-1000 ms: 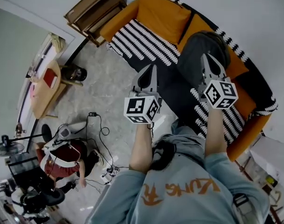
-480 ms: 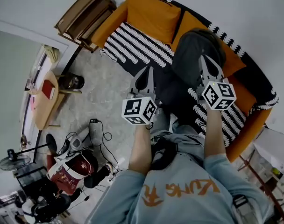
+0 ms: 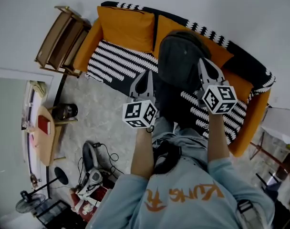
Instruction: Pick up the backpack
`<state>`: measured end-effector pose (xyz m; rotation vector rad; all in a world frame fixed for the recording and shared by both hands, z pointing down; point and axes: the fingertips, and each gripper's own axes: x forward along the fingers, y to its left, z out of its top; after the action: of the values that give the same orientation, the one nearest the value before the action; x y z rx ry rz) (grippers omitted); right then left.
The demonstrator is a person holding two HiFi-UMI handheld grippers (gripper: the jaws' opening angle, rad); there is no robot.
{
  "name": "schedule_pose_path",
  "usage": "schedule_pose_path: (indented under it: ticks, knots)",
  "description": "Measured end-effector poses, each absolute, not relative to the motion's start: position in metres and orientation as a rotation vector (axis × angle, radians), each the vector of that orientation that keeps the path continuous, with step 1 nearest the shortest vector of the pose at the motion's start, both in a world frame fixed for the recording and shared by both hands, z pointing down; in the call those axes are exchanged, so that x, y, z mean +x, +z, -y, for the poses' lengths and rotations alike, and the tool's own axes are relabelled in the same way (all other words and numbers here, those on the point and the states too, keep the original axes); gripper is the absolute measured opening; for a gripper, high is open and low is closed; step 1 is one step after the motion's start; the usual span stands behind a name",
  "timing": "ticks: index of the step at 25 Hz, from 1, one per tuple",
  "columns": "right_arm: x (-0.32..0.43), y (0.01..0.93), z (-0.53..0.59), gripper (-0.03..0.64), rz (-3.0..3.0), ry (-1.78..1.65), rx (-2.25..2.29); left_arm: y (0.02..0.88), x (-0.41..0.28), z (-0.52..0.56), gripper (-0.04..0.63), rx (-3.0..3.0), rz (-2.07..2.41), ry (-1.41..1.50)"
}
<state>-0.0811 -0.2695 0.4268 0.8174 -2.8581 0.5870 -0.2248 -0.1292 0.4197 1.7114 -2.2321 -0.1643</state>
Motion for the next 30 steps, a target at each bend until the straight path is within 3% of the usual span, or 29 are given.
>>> schedule_pose_path:
  ticks: [30]
  knots:
    - [-0.051,0.620,0.301,-0.003,2.298,0.797,1.331,0.631,-0.262,0.241,0.020,1.836,1.637,0.174]
